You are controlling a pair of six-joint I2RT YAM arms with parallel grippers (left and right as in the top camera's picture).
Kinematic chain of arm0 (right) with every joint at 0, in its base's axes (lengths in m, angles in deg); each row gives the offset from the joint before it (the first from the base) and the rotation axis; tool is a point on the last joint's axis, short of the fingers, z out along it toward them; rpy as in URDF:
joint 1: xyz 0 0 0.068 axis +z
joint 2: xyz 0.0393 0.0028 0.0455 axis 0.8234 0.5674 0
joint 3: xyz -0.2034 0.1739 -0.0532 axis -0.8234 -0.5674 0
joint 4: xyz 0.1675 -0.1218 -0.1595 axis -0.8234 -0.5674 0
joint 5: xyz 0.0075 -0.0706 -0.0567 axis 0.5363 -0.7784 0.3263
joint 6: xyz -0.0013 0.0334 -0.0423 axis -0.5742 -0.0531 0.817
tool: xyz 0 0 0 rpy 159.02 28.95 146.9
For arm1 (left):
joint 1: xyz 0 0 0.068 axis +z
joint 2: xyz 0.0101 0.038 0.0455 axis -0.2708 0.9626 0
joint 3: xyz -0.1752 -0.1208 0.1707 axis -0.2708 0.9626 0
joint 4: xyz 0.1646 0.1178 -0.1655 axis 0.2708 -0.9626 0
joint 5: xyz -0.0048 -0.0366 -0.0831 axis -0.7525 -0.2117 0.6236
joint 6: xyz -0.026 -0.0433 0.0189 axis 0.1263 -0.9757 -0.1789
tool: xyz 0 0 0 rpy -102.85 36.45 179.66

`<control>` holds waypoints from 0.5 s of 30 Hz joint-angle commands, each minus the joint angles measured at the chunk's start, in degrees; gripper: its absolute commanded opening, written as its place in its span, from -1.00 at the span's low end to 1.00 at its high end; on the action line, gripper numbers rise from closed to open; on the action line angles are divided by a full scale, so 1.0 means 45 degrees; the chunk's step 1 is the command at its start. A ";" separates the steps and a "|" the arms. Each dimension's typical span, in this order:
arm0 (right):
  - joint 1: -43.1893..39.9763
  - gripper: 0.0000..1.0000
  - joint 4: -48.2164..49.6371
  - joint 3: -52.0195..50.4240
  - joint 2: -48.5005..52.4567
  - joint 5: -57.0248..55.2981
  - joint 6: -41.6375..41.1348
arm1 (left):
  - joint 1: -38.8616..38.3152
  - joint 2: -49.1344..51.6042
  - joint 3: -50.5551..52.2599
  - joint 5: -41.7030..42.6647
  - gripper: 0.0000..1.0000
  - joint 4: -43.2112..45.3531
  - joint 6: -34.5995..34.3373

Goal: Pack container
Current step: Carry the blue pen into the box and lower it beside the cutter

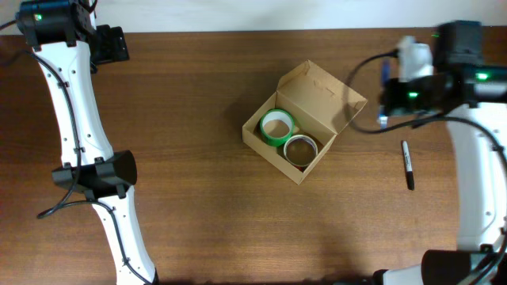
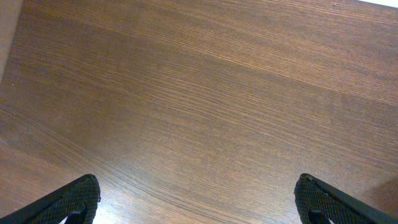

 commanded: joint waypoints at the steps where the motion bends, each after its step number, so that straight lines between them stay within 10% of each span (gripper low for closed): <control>1: 0.1953 -0.92 -0.0160 0.0185 0.0102 -0.0219 0.0544 | 0.0015 -0.0102 0.0049 0.0087 1.00 -0.0005 0.0068; 15: 0.6130 -0.92 0.0486 0.0185 0.2807 -0.2288 0.1734 | 0.0015 -0.0102 0.0049 0.0092 0.99 -0.0005 0.0068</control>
